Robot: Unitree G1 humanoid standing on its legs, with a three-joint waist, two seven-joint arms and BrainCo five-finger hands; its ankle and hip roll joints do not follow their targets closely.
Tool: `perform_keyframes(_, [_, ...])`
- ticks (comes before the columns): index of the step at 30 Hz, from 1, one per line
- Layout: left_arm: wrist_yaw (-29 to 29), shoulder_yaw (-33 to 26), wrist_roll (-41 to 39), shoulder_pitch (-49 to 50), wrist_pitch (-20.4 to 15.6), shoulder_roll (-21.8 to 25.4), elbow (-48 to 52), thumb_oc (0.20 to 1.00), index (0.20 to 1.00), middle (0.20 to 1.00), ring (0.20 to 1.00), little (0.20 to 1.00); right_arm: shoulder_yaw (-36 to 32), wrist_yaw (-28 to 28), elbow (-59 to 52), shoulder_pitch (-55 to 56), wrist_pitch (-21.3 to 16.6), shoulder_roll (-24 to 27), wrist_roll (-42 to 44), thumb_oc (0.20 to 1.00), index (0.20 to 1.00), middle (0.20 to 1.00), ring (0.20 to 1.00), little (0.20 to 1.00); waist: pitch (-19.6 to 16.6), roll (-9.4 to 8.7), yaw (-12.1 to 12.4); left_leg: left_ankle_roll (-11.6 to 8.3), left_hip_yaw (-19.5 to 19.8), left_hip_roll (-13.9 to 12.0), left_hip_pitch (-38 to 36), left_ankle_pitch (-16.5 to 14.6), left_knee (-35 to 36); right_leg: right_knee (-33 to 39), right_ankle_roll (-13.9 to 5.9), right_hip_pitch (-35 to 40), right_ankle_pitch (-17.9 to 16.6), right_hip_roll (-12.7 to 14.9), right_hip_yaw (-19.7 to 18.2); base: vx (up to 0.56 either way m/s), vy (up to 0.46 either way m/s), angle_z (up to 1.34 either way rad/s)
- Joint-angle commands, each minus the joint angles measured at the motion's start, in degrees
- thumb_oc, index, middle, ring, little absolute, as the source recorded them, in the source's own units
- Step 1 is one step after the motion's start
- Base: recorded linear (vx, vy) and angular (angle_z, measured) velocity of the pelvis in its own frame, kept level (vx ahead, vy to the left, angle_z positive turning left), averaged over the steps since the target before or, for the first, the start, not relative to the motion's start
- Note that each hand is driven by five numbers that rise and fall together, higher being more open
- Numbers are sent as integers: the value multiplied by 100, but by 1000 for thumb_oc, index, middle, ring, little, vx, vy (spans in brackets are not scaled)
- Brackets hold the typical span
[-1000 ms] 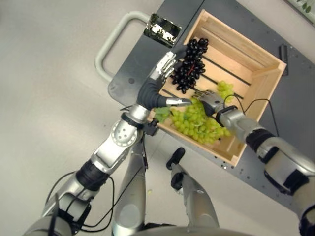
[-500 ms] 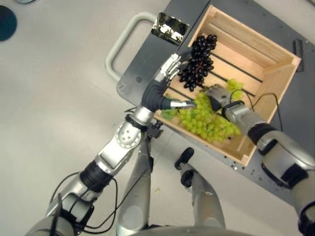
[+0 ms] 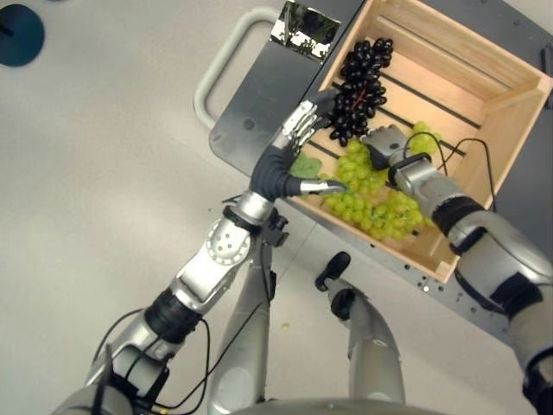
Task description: Pick up the fruits from the basket on one side to the basket on the other side
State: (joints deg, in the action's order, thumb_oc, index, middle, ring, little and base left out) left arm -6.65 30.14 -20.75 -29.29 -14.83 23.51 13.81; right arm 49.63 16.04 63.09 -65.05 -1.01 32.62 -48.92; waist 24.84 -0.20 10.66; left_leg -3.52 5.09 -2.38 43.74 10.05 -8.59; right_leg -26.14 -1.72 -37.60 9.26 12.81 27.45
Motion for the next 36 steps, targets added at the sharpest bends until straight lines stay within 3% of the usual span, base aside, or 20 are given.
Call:
perform_keyframes(1, [0,-160,284,-304,-210,-124,370,1000,1000,1000,1000,1000,432,-702,762,679,337,101,-410,200,200,200,200,200,496,164,139,-161,-139,-7,-44,-757,-479,1325,-822,571,-847,180,-134,0,0,0])
perform_keyframes(7, [-59,-188,319,-295,-187,-106,365,1000,1000,1000,1000,1000,198,-579,674,672,360,39,-73,200,200,200,200,200,496,119,45,-153,-209,-30,-172,-781,-463,1348,-823,633,-862,185,-163,0,7,1])
perform_keyframes(10, [-92,-234,322,-266,-177,-87,353,1000,1000,1000,1000,1000,-347,-246,652,785,375,-96,796,200,200,200,200,200,496,73,4,-150,-260,-60,-364,-767,-403,1411,-831,811,-884,180,-157,-27,12,0])
perform_keyframes(12, [-117,-355,179,-139,-175,-32,290,1000,1000,1000,1000,1000,-1129,194,407,1057,232,-244,1952,200,200,200,200,200,496,-29,-49,-91,-365,-69,-619,-604,-279,1559,-784,1063,-1056,198,-74,-65,6,-2])
perform_keyframes(13, [-118,-348,177,-138,-175,-27,292,1000,1000,1000,1000,1000,-1136,196,403,1065,233,-244,1955,200,200,200,200,200,496,-34,-46,-89,-365,-66,-627,-593,-264,1571,-784,1070,-1064,198,-72,21,-61,-2])
perform_keyframes(14, [-113,-464,44,57,-177,12,219,1000,1000,1000,1000,1000,-1661,449,13,1301,76,-287,2699,200,200,200,200,200,496,-85,-95,-84,-416,-71,-953,-599,-174,1616,-785,1355,-1069,211,-99,12,-34,0])
perform_keyframes(19, [37,-829,-461,600,-263,190,101,1000,1000,1000,1000,1000,-2355,637,-1321,2139,-116,-158,3164,200,200,200,200,200,496,-248,-147,-67,-544,-84,-1832,-622,37,1743,-800,2139,-1076,265,-115,46,-36,-2])
perform_keyframes(25, [219,-863,-505,922,-215,288,97,1000,1000,1000,1000,1000,-2832,582,-1921,2767,-245,93,3272,200,200,200,200,200,462,-280,-121,-18,-546,-75,-2451,-637,216,1892,-827,2743,-1085,224,-66,23,-13,-5])
perform_keyframes(32, [358,-1011,-498,1172,-150,452,236,1000,1000,1000,1000,1000,-3379,587,-2897,3509,-395,-32,3364,200,200,200,200,200,27,-397,-247,14,-612,-109,-2739,-704,292,1978,-812,2914,-1036,140,-172,22,-9,-4])
perform_keyframes(36, [461,-1053,-495,1341,-94,498,117,1000,1000,1000,1000,1000,-3793,541,-3578,3857,-619,-256,3893,200,200,200,200,200,-263,-463,-361,33,-676,-115,-2941,-698,367,2079,-813,3070,-1055,79,-225,61,-4,-13])
